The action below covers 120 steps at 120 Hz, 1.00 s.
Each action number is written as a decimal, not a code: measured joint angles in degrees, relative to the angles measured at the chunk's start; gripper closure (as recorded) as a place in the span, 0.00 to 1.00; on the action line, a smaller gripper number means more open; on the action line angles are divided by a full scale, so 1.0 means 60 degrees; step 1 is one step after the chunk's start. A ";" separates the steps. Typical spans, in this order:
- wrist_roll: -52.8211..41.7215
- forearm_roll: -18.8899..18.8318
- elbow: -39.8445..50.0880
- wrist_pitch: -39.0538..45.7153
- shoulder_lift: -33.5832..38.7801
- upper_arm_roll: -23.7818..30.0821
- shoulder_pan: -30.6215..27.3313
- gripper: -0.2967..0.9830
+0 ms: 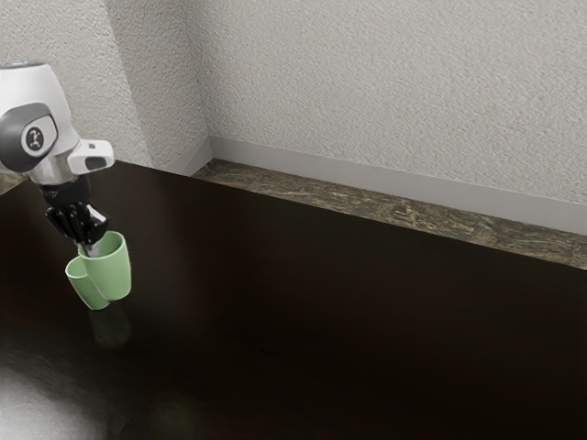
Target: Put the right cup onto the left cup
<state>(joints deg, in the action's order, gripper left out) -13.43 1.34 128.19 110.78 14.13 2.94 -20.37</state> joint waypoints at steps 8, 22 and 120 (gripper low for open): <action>-0.0269 -0.0025 -0.0265 -0.0064 -0.0136 -0.0158 -0.0295 0.84; -0.0765 -0.0046 -0.0750 -0.0124 -0.0615 -0.0623 -0.0444 0.85; -0.3554 0.0143 -0.3308 -0.0128 -0.3395 -0.2084 -0.0558 0.85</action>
<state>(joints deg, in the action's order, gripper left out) -34.75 2.20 108.35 110.01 -6.24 -9.56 -23.72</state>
